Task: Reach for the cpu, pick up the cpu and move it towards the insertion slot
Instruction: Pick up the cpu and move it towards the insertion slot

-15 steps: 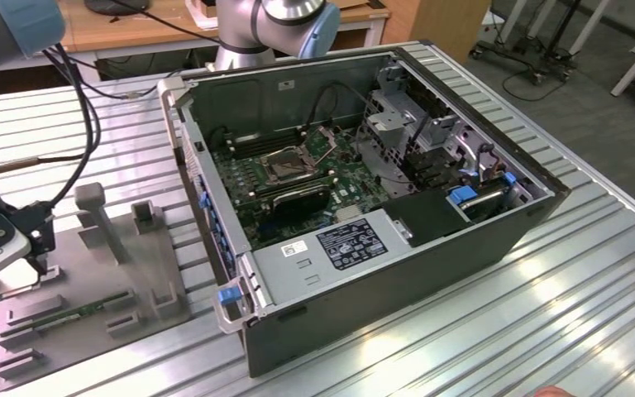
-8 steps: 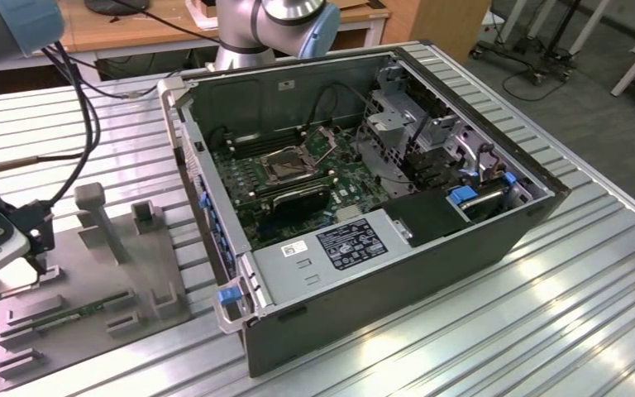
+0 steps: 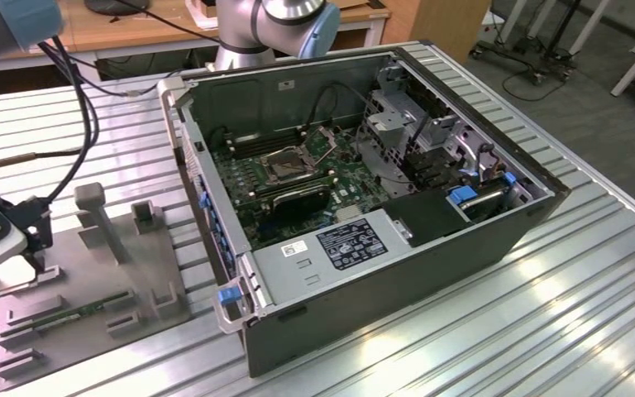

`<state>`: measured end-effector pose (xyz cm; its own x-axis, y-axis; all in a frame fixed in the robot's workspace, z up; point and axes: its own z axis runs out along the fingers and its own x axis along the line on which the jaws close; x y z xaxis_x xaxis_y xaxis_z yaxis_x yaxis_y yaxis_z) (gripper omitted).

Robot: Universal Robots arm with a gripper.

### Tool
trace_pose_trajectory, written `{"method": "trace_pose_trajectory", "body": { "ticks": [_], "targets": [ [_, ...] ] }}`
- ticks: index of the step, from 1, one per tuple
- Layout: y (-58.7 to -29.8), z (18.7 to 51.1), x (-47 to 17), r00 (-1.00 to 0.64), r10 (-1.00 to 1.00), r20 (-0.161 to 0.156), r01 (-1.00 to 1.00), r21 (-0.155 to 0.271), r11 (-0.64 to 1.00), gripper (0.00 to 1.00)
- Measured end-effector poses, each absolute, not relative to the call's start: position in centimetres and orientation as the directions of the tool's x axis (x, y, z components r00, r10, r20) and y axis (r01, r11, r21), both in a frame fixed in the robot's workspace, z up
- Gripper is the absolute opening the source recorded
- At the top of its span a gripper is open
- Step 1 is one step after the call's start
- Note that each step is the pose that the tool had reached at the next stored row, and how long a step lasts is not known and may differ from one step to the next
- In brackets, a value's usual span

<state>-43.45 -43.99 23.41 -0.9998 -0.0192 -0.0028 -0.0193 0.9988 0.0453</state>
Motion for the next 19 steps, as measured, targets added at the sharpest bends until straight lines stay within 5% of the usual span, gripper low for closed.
{"method": "trace_pose_trajectory", "body": {
  "ticks": [19],
  "targets": [
    [-43.98,23.97,-43.45,-1.000,-0.019,-0.003,-0.019,0.043,0.999,0.54]
  ]
}}
